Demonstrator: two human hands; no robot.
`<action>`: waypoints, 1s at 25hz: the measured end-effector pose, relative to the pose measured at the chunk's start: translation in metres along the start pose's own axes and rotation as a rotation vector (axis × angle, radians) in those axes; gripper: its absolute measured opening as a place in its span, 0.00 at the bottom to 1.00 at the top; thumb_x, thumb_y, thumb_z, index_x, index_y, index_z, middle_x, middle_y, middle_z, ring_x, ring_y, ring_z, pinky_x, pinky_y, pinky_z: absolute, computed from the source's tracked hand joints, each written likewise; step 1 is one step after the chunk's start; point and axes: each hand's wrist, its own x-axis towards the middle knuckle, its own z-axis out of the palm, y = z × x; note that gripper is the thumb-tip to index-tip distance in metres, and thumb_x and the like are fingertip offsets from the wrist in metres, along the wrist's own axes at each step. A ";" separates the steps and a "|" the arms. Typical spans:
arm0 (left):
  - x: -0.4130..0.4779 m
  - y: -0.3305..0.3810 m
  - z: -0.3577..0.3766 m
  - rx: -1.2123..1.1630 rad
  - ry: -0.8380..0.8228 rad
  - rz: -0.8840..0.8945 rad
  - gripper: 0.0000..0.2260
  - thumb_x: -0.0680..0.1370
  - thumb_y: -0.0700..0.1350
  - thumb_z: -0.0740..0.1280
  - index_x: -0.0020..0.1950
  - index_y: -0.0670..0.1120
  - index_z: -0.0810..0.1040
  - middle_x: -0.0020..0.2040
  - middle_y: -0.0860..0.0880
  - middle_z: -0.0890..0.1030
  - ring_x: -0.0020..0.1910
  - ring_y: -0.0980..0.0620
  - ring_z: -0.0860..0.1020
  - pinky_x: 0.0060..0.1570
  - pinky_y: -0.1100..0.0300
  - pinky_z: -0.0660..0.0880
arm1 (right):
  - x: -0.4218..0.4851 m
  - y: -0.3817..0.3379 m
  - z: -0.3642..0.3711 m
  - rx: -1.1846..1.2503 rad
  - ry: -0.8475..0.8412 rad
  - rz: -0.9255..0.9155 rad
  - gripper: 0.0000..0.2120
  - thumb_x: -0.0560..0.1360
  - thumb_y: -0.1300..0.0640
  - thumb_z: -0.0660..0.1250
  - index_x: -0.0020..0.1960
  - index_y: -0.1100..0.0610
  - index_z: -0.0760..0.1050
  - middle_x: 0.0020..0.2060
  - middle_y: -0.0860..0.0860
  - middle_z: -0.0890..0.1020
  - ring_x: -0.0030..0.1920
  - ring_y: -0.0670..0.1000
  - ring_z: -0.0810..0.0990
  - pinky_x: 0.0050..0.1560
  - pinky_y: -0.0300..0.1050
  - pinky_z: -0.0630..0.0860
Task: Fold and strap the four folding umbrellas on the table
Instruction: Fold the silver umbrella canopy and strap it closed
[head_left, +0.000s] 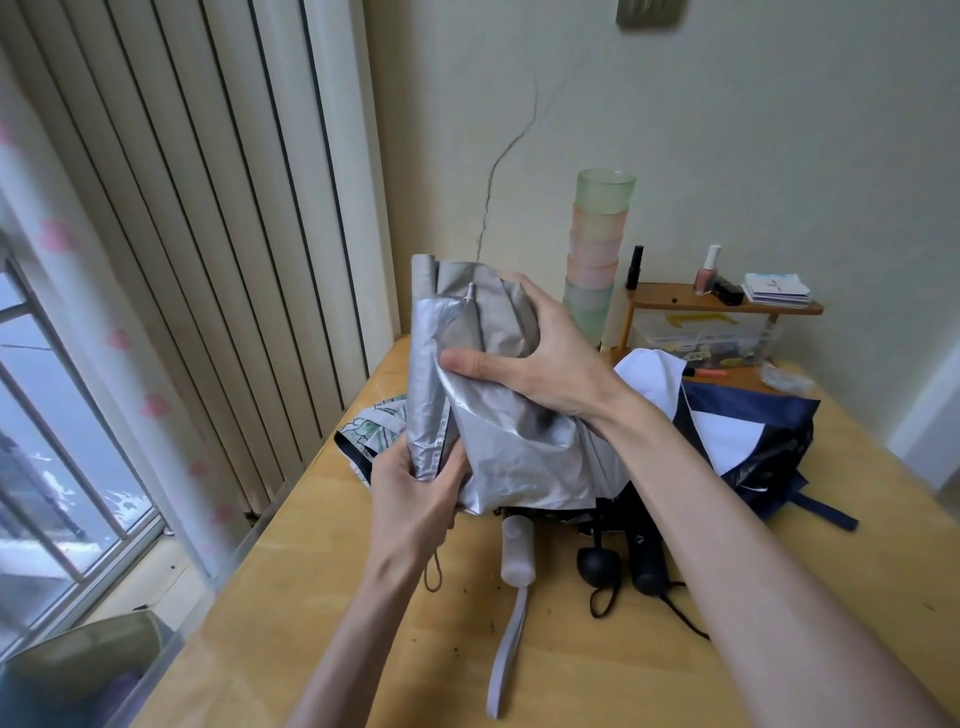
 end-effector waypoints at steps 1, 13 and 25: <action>0.002 -0.002 -0.002 -0.011 0.030 0.011 0.21 0.79 0.47 0.75 0.34 0.42 0.67 0.25 0.43 0.69 0.24 0.48 0.68 0.23 0.57 0.64 | -0.001 0.000 -0.002 -0.039 0.002 -0.015 0.41 0.69 0.49 0.84 0.77 0.49 0.70 0.70 0.47 0.78 0.69 0.42 0.77 0.64 0.32 0.73; 0.010 -0.002 -0.016 -0.043 0.299 0.062 0.14 0.78 0.53 0.77 0.36 0.54 0.76 0.30 0.56 0.77 0.30 0.52 0.74 0.30 0.55 0.71 | -0.049 0.024 -0.029 -0.444 -0.181 0.004 0.16 0.61 0.35 0.81 0.42 0.40 0.80 0.60 0.41 0.71 0.69 0.39 0.65 0.69 0.37 0.61; 0.008 0.000 -0.017 0.042 0.280 0.157 0.11 0.78 0.51 0.76 0.42 0.52 0.76 0.34 0.55 0.78 0.30 0.53 0.76 0.30 0.54 0.74 | -0.038 0.026 -0.043 -0.255 -0.359 0.154 0.28 0.65 0.33 0.81 0.62 0.36 0.77 0.61 0.34 0.79 0.63 0.42 0.79 0.68 0.49 0.77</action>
